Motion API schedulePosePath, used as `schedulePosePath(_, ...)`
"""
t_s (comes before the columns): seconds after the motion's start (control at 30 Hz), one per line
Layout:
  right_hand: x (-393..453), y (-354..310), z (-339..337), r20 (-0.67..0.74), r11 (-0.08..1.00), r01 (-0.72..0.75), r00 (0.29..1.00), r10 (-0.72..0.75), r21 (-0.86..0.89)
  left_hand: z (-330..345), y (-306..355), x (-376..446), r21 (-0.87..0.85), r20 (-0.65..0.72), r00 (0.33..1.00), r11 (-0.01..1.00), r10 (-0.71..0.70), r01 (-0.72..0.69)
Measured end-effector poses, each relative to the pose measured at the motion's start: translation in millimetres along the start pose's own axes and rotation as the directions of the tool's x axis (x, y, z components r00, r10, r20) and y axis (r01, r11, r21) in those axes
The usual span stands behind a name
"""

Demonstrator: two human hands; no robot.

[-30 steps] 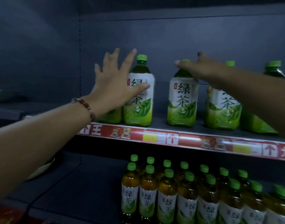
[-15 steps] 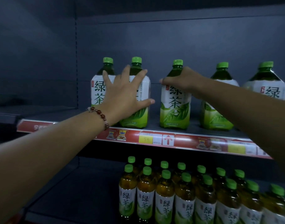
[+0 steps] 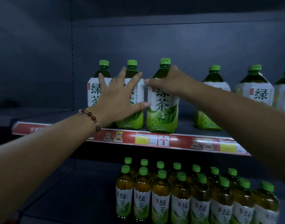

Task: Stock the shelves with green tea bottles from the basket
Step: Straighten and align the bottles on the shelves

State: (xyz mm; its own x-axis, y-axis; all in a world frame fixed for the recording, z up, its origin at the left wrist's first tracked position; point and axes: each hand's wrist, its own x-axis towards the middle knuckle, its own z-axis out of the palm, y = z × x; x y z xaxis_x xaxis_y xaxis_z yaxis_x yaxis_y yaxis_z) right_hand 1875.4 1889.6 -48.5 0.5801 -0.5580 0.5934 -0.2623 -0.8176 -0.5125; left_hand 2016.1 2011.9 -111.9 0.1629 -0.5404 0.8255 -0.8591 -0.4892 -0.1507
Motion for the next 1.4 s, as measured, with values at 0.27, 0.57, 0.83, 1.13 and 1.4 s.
schedulePosePath(0.27, -6, 2, 7, -0.035, 0.999, -0.006, 0.999, 0.007, 0.037, -3, 1, -1, -0.044, 0.047, 0.999, 0.999, -0.002, 0.004)
schedulePosePath(0.57, -8, 3, 14, -0.09, 1.0, -0.012, 0.996, 0.014, 0.015, 3, -1, -2, 0.007, 0.03, 0.999, 1.0, 0.012, -0.012)
schedulePosePath(0.83, -19, 24, 23, -0.021, 0.957, -0.073, 0.996, 0.082, 0.28, 17, -4, -34, -0.015, 0.036, 0.985, 0.986, -0.167, 0.167)
schedulePosePath(1.13, -35, 68, 54, 0.03, 0.923, -0.089, 0.996, 0.084, 0.375, 35, -13, -60, -0.264, 0.141, 0.94, 0.903, -0.311, 0.339)
schedulePosePath(1.4, -27, 68, 63, 0.027, 0.935, -0.088, 0.996, 0.084, 0.343, 47, -23, -54, -0.272, 0.186, 0.94, 0.905, -0.285, 0.328)
